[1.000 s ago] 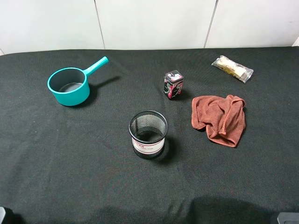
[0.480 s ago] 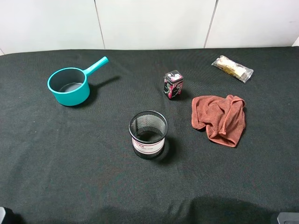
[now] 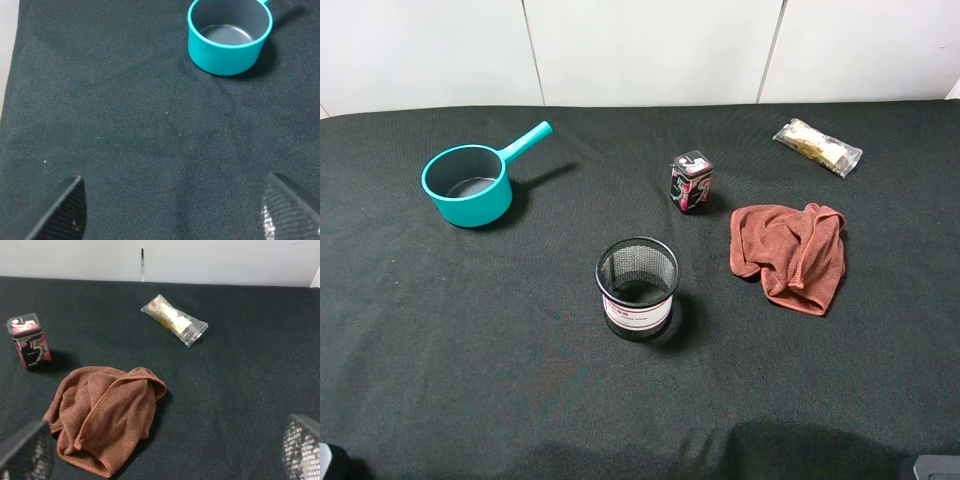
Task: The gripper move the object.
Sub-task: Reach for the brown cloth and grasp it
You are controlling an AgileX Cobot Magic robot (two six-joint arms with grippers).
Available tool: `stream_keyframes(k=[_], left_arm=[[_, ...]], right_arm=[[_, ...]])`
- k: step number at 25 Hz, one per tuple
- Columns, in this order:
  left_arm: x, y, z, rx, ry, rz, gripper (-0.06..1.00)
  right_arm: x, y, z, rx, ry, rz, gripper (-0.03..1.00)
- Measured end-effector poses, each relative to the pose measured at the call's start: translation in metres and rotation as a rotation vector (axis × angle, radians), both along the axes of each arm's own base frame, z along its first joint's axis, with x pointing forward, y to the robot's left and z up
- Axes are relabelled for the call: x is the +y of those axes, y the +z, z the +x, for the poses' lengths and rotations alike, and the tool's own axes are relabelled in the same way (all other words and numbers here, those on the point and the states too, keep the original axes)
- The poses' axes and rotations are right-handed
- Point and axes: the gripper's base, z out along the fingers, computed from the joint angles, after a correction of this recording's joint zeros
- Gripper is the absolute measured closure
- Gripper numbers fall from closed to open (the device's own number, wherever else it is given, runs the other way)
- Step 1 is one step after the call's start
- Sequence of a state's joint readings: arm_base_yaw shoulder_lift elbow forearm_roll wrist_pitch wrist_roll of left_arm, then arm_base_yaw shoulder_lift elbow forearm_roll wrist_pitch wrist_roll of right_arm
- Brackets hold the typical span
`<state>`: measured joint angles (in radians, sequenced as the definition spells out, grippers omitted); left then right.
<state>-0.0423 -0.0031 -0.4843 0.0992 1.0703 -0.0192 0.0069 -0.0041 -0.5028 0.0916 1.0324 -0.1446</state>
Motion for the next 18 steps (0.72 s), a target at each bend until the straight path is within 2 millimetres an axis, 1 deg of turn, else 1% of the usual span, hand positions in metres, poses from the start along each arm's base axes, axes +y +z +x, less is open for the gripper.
stream_keyframes(k=[11,18], left_arm=[[0.0000,0.0000,0.0000,0.000,0.000,0.000,0.24],[0.0000,0.0000,0.0000,0.000,0.000,0.000,0.24]], right_arm=[[0.0003,0.0000,0.0000,0.000,0.002,0.004,0.27],[0.0004,0.0000,0.0000,0.005,-0.020,0.053,0.27]])
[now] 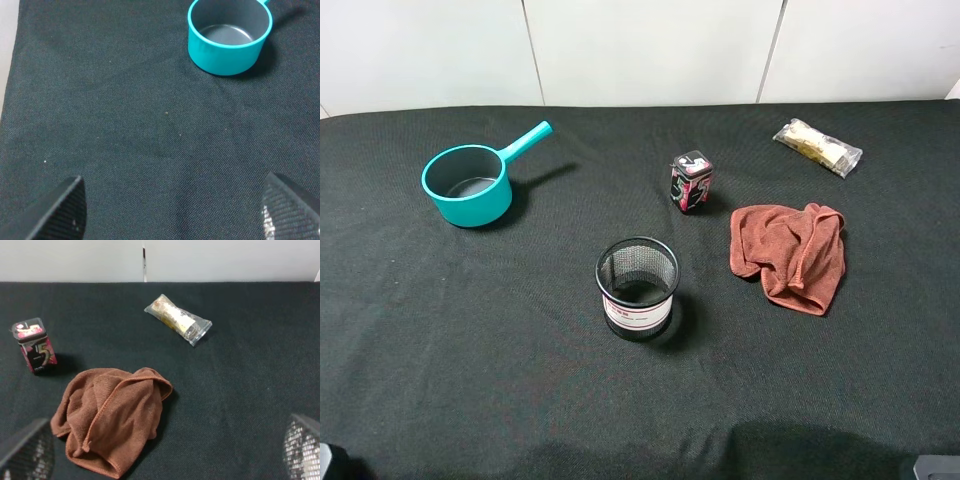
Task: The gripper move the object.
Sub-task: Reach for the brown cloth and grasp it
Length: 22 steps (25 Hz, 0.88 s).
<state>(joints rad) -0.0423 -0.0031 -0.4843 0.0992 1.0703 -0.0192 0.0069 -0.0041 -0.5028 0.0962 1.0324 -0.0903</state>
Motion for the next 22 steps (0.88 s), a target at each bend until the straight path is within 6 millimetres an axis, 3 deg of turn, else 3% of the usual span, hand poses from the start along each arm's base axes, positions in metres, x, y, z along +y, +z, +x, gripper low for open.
stream_keyframes(k=[9,13,22], left_arm=[[0.000,0.000,0.000,0.000,0.000,0.000,0.24],[0.000,0.000,0.000,0.000,0.000,0.000,0.24],[0.000,0.000,0.000,0.000,0.000,0.000,0.24]], right_arm=[[-0.001,0.000,0.006,0.036,-0.017,0.004,0.27],[-0.001,0.006,0.026,0.119,-0.017,0.000,0.27],[-0.002,0.039,0.087,0.252,-0.013,-0.031,0.27]])
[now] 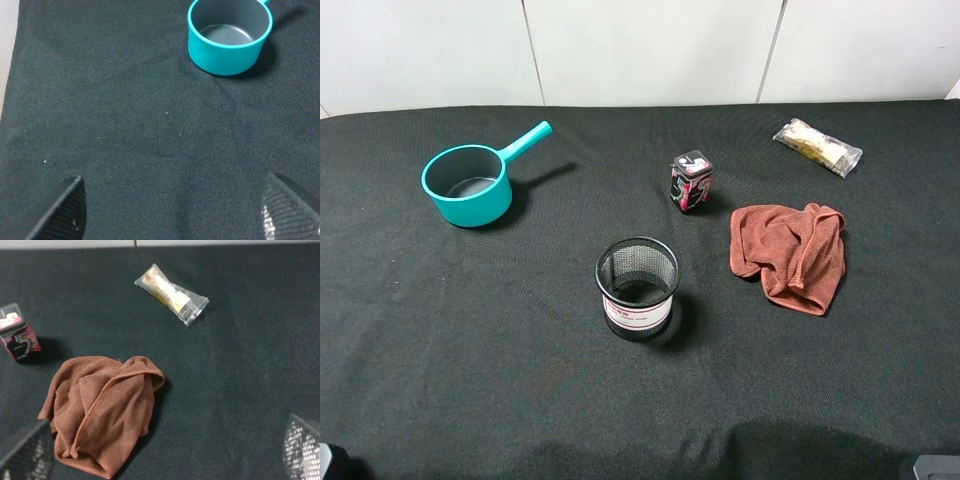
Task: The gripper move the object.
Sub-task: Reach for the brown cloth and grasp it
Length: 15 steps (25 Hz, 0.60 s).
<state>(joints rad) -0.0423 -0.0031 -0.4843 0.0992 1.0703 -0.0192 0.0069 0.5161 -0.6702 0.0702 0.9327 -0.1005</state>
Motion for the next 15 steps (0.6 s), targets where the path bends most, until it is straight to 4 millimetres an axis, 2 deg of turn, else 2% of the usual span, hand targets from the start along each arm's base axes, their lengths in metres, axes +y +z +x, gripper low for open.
stream_keyframes(k=[9,15], left_arm=[[0.000,0.000,0.000,0.000,0.000,0.000,0.24],[0.000,0.000,0.000,0.000,0.000,0.000,0.24]], right_arm=[[0.001,0.025,0.066,0.120,0.011,-0.009,0.27],[0.001,0.033,0.104,0.184,0.012,-0.009,0.27]])
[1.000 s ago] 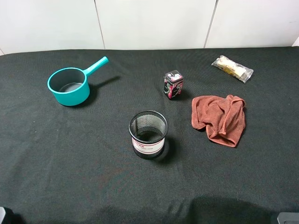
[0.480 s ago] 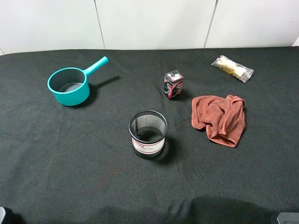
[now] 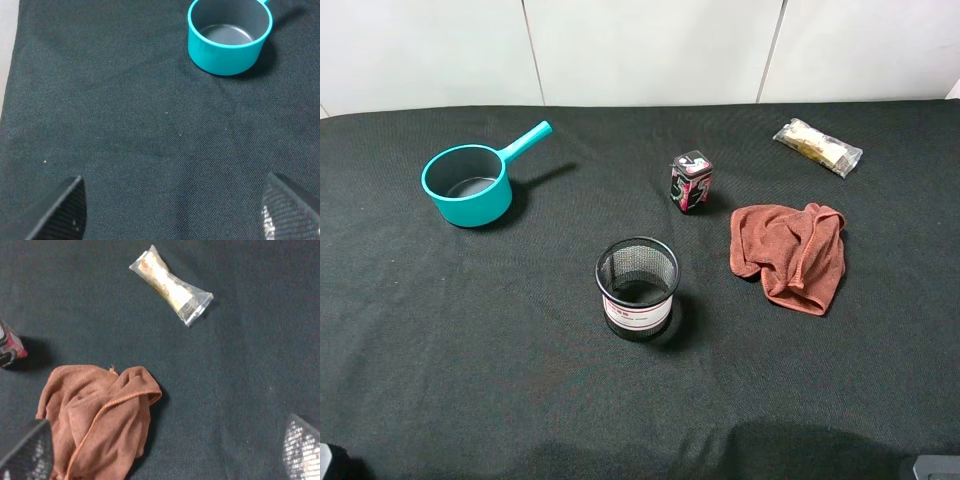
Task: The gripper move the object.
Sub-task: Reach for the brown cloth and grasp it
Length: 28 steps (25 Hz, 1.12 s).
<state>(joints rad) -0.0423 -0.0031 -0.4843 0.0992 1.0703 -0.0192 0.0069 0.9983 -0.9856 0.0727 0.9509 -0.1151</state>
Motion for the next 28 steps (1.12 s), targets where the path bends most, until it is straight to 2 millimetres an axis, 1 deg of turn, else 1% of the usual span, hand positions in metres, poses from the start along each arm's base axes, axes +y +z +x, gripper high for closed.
stream_keyframes(k=[3,8,16,22,28], left_arm=[[0.000,0.000,0.000,0.000,0.000,0.000,0.24],[0.000,0.000,0.000,0.000,0.000,0.000,0.24],[0.000,0.000,0.000,0.000,0.000,0.000,0.24],[0.000,0.000,0.000,0.000,0.000,0.000,0.24],[0.000,0.000,0.000,0.000,0.000,0.000,0.24]], right_arm=[[0.000,0.001,0.019,0.035,0.001,0.000,0.27],[0.001,0.000,0.044,0.106,0.004,-0.001,0.27],[0.001,-0.009,0.080,0.189,0.006,-0.004,0.27],[0.001,-0.026,0.098,0.254,0.008,-0.005,0.27],[0.003,-0.041,0.110,0.293,0.018,-0.016,0.27]])
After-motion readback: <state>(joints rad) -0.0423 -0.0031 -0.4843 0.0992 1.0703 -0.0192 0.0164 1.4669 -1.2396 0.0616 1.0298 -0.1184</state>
